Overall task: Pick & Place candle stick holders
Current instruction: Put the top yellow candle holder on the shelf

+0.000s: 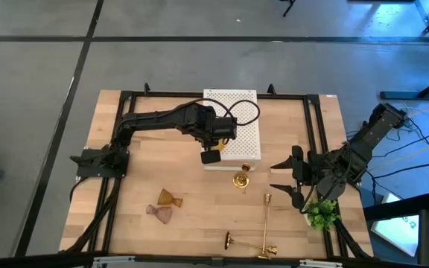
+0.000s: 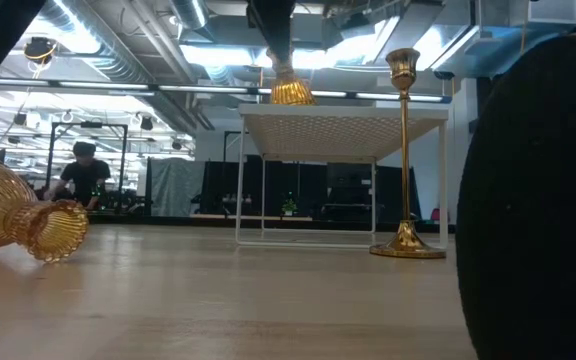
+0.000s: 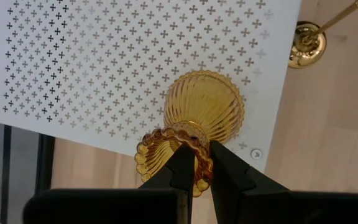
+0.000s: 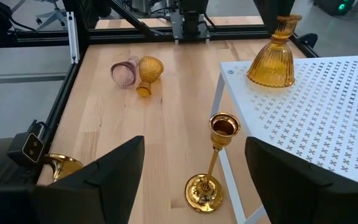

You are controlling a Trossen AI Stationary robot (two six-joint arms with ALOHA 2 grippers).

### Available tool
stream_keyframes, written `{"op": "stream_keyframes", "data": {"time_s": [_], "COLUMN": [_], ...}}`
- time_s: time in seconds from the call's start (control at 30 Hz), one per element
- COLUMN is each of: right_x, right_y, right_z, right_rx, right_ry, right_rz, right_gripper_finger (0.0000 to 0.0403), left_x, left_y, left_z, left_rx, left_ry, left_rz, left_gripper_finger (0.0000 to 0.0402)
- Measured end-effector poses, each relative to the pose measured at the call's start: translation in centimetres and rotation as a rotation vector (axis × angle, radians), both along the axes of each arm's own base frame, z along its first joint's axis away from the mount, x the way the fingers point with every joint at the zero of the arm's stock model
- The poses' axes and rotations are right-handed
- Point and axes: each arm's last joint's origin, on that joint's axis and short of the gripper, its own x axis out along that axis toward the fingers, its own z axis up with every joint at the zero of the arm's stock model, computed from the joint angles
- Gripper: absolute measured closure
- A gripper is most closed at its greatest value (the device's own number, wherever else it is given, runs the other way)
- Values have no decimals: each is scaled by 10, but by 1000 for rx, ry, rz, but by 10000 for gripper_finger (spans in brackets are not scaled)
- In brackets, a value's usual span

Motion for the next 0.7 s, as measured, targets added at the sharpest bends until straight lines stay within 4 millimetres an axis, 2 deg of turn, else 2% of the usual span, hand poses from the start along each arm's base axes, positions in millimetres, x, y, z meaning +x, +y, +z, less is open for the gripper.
{"op": "stream_keyframes", "data": {"time_s": [0.1, 0.3, 0.7], "right_x": [0, 0, 0], "right_y": [0, 0, 0], "right_z": [0, 0, 0], "right_rx": [0, 0, 0], "right_ry": [0, 0, 0], "right_rz": [0, 0, 0], "right_gripper_finger": [121, 121, 121], "left_x": [0, 1, 1], "left_y": [0, -1, -1], "left_z": [0, -2, -3], "left_rx": [-5, -18, 1], "left_ry": [0, 7, 8], "left_rz": [1, 8, 18], "left_gripper_finger": [377, 347, 339]}}
